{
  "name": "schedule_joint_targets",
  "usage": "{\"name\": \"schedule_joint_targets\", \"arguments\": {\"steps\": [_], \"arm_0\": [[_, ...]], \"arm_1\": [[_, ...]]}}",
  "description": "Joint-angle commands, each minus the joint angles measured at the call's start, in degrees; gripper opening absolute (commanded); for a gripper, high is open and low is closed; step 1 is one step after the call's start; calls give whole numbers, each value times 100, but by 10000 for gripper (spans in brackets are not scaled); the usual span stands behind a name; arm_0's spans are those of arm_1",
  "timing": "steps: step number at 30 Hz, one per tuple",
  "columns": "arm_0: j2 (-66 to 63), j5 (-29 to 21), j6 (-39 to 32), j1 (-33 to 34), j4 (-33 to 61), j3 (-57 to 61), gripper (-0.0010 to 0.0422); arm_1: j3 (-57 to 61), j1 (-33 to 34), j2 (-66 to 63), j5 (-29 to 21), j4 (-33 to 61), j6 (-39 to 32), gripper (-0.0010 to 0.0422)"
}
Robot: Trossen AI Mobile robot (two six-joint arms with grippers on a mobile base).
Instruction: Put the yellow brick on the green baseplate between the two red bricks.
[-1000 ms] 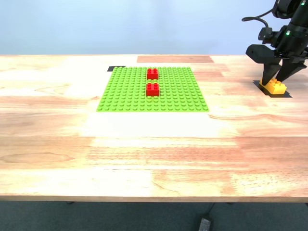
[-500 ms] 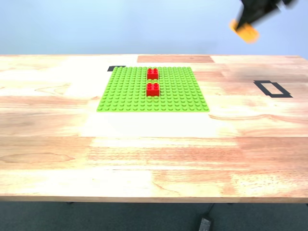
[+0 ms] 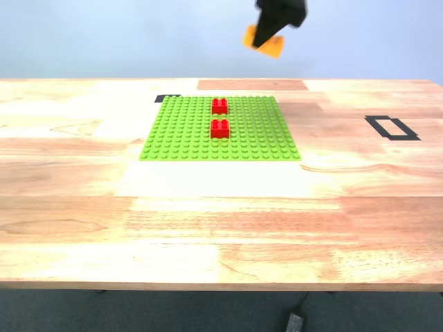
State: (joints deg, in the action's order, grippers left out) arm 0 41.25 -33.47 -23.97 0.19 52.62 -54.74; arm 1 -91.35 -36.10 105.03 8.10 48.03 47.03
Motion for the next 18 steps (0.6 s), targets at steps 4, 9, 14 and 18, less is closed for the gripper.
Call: {"name": "schedule_joint_targets", "arguments": {"steps": [4,9,14,18], "arm_0": [[-7,48,-4,-2,17,2,0],[-17,44,-7,-2,33,0,0],[-17,46,-4,-2,109,0,0],[-24,44,-7,-2,105,0,0]], "arm_1": [[-614,-461,883,-118,186,240,54],[-1080,-688,1576,-396,306,275,54],[-1311,-708,1991,-365,319,365,54],[-1294,-741,2159,-356,275,452,54]]}}
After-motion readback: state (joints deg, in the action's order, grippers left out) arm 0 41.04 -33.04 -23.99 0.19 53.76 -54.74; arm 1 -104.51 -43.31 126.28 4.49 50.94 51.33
